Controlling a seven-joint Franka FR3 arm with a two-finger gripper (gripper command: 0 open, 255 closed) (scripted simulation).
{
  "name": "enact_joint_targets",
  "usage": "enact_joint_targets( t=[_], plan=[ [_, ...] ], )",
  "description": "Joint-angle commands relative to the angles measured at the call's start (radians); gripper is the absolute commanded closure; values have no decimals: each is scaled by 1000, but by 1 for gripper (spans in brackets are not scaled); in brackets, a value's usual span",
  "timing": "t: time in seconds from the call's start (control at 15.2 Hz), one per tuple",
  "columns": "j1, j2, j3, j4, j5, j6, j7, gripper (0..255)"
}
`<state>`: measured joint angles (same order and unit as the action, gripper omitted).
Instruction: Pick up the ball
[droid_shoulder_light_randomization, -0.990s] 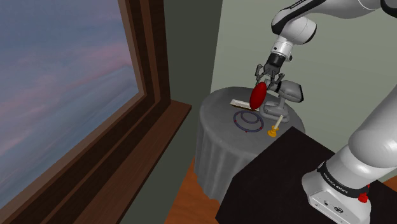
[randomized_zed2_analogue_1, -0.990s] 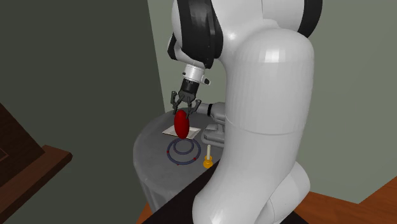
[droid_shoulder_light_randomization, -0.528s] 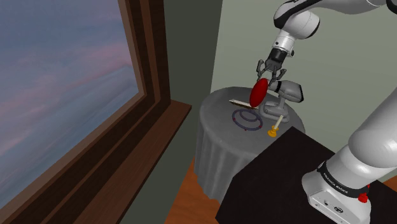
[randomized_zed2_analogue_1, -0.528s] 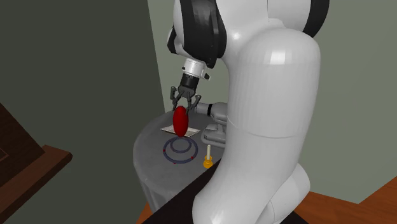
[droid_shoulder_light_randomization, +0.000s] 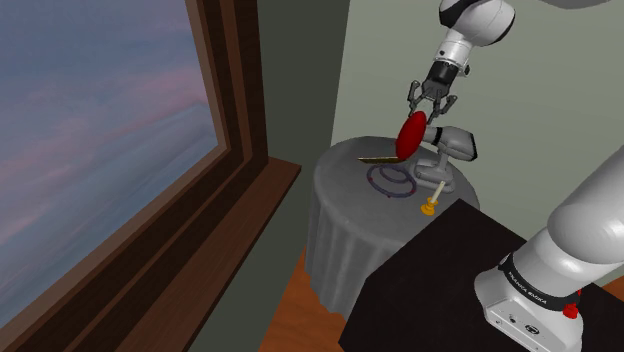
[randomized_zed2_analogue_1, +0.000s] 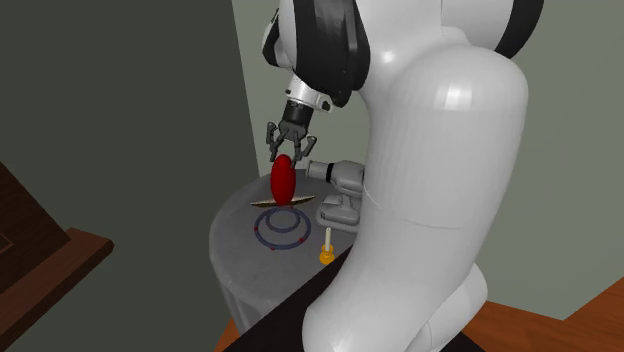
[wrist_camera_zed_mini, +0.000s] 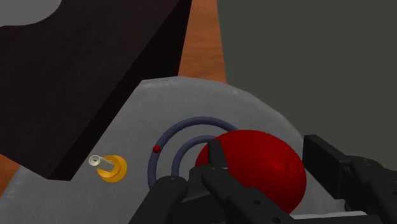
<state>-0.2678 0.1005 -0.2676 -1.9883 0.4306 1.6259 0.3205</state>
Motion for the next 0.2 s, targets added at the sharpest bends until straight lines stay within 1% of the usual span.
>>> enact_joint_targets(
  t=[0.0,0.13],
  plan=[
    [-1,-8,-1,18,-3,-23,10,255],
    [-1,-8,-1,20,-3,-25,11,255]
  ],
)
